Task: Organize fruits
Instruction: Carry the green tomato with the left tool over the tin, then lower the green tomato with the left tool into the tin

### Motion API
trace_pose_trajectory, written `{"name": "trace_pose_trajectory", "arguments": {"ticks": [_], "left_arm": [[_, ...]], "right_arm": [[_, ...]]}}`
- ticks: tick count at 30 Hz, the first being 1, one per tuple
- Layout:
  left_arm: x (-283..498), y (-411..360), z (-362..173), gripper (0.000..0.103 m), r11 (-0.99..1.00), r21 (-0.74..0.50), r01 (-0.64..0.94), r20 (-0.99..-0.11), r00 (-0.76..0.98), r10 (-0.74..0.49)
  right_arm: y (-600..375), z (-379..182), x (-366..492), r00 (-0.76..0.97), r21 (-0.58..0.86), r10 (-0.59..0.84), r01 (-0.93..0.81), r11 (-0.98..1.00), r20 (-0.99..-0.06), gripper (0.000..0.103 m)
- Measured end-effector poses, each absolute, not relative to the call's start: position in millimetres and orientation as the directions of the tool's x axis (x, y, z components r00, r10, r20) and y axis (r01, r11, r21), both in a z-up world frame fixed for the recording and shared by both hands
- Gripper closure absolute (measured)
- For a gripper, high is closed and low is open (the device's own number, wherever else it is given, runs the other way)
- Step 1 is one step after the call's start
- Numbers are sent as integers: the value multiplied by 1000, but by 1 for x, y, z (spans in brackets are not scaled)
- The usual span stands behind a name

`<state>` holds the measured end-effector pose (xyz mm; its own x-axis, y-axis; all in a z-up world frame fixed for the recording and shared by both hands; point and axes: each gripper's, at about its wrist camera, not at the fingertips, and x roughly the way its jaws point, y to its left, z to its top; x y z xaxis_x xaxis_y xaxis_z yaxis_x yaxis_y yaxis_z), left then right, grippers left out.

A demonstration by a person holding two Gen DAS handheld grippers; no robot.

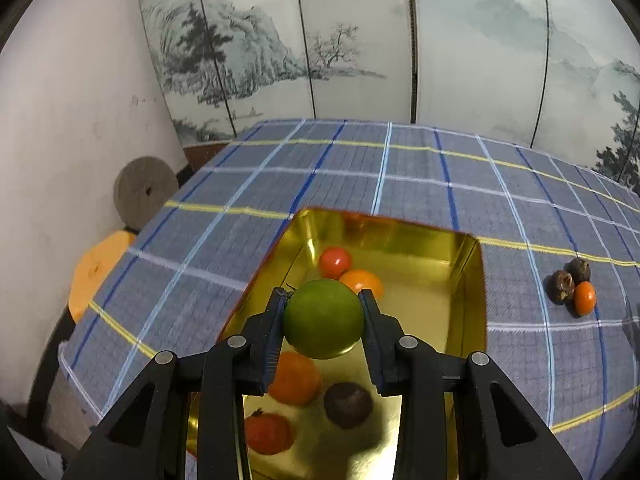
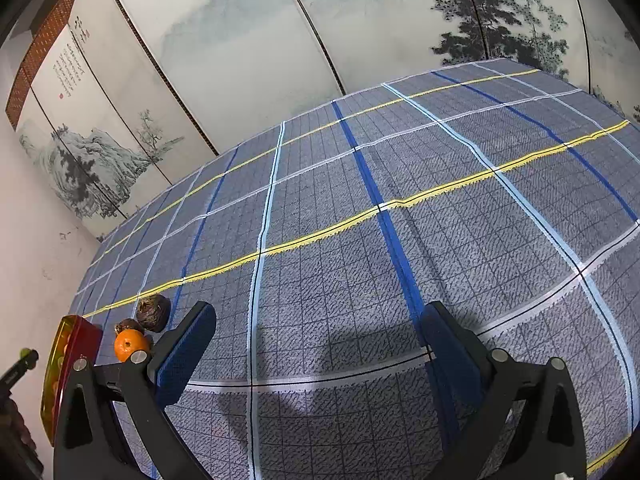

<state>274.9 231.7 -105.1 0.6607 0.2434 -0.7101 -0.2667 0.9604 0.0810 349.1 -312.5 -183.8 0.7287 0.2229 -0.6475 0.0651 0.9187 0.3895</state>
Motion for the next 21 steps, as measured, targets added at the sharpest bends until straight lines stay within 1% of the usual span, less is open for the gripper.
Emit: {"name": "trace_pose_trajectory", "arguments": {"ticks": [2, 7, 13, 16, 19, 21], "left_arm": [[271, 239, -109, 66, 963, 56, -262, -720, 658, 221], [264, 263, -113, 66, 969, -49, -242, -745, 655, 127], [261, 278, -117, 66, 965, -104, -243, -759, 646, 81], [271, 276, -114, 66, 963, -131, -234, -764, 643, 52], [291, 272, -112, 66, 956, -145, -257, -770, 636, 54], [308, 272, -114, 66, 947, -181, -265, -790, 613, 20]], "right_arm": [[-312, -184, 349, 729, 389, 223, 65, 919, -648, 0], [-311, -185, 349, 727, 389, 224, 65, 919, -649, 0], [-311, -185, 349, 728, 389, 224, 64, 919, -648, 0], [-311, -185, 349, 727, 389, 224, 65, 919, -649, 0], [-311, -185, 349, 728, 390, 224, 64, 919, -648, 0], [-311, -184, 349, 728, 390, 224, 65, 918, -648, 0]]}}
